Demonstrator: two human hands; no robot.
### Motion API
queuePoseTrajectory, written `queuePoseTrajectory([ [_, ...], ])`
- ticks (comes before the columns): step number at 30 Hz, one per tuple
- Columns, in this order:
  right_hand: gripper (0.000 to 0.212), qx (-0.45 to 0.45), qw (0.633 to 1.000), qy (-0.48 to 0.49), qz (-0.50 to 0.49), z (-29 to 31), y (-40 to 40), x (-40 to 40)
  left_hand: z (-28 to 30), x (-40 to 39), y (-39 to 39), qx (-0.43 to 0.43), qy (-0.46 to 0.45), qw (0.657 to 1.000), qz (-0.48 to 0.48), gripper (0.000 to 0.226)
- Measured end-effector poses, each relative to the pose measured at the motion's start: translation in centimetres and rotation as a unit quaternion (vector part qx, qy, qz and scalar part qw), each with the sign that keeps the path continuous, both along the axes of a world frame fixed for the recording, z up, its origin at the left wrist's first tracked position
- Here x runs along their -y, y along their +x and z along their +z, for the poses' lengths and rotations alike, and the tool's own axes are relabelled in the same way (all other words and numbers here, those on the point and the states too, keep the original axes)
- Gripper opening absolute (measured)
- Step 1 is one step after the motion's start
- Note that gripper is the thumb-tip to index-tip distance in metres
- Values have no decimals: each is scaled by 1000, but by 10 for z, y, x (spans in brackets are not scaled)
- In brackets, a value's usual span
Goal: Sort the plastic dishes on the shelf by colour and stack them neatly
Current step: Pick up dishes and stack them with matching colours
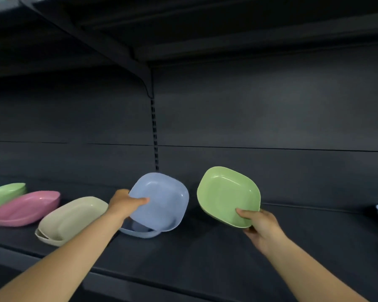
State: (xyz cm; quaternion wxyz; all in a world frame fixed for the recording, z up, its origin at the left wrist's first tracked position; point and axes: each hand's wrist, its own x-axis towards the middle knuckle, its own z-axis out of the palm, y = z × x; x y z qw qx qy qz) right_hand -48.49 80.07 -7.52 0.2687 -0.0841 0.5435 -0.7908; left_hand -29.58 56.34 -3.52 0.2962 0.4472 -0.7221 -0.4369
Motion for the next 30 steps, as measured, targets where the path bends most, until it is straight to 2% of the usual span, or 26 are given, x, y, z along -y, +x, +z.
queuePoseTrajectory([
  [4,39,20,999,-21,-46,-15,24,53,-16,50,12,74,-2,997,-25,43],
  [7,41,-8,997,-26,-73,-17,26,63,-28,67,9,88,-21,995,-48,37],
  [13,34,-25,995,-37,-86,-17,13,48,-54,58,2,-5,53,994,-93,30],
  [18,26,-42,996,-24,-78,-21,7,51,-69,52,3,-71,50,993,-79,42],
  [22,21,-46,996,-18,-71,-20,4,51,-69,51,4,-106,67,987,-97,40],
  [30,37,-37,996,-10,-75,-20,6,52,-68,48,5,-145,69,983,-86,29],
])
